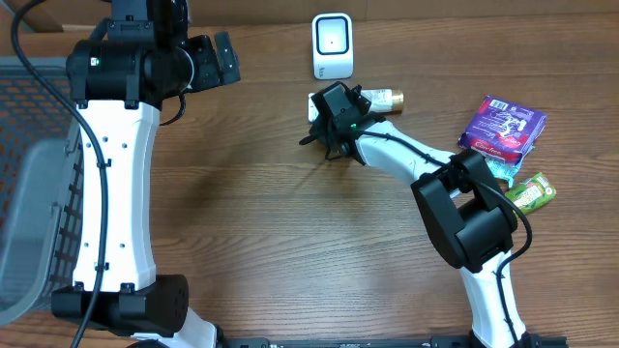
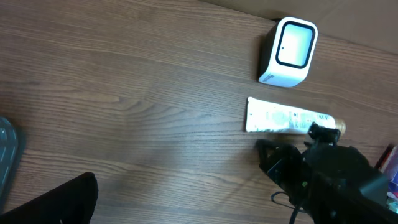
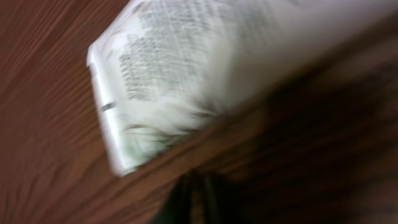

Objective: Scan the item barcode

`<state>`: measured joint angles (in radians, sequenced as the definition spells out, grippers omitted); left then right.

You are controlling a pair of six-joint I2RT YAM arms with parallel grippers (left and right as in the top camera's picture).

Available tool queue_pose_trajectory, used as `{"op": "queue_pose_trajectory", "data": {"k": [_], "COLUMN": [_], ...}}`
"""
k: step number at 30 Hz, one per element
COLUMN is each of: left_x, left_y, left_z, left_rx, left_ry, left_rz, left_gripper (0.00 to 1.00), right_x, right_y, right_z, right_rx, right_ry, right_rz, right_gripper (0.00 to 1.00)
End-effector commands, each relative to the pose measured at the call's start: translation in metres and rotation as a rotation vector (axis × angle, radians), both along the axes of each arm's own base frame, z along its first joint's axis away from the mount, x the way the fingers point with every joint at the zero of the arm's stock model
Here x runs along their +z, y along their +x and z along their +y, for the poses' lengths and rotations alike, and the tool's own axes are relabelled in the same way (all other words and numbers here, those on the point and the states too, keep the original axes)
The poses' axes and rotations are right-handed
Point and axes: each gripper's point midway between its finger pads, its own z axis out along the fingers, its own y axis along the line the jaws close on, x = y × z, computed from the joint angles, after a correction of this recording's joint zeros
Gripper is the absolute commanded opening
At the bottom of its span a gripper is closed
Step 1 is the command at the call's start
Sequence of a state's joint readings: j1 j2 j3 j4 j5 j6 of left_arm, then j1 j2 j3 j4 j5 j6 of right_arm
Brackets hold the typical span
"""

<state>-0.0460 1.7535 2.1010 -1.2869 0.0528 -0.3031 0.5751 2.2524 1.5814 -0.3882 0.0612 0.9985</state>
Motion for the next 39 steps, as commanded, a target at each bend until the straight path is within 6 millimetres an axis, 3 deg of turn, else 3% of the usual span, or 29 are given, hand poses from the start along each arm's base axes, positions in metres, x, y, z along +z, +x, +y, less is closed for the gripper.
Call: {"op": "queue_pose_trajectory", "data": {"k": [1,7,11,15,19,26,33,39], "left_x": [0.003,0.003,0.003,0.003,0.003,0.003,0.003,0.003], "left_y": [0.000,0.000,0.000,0.000,0.000,0.000,0.000,0.000], "left_z": [-0.005,-0.005,-0.005,-0.005,-0.005,-0.005,-0.005,-0.005], "left_rx": [-0.028,-0.028,-0.028,-0.028,-0.028,-0.028,-0.028,-0.028], "left_ry": [0.005,0.005,0.005,0.005,0.005,0.005,0.005,0.005], "left_rz": [-0.010,-0.010,-0.010,-0.010,-0.010,-0.010,-0.010,-0.010], "left_gripper": [0.99,0.99,0.99,1.00,1.00,1.00,0.99,0.99], "right_x": [0.012,0.080,0.098,0.088,0.064,0.030,0.022,0.014], "right_y": [-0.022,-0.011,0.015,0.042,0.066,0.086,0.081,0.059], "right_z": [0.022,-0.001,-0.035,-0.049,-0.054,-0.075,-0.081,-0.063], "right_rx": [0.205,0.255,0.138,0.079,0.041,-0.010,0.081,0.181], "right_ry": [0.062,-0.074,-0.163,-0.163,-0.156,-0.192,-0.249,-0.159], "right_rz": [0.043,-0.133,-0.221,-0.271,-0.315,-0.323,-0.296,-0.199], "right_gripper": [0.24,0.41,0.44,0.45,0.44,0.44,0.44,0.44]}}
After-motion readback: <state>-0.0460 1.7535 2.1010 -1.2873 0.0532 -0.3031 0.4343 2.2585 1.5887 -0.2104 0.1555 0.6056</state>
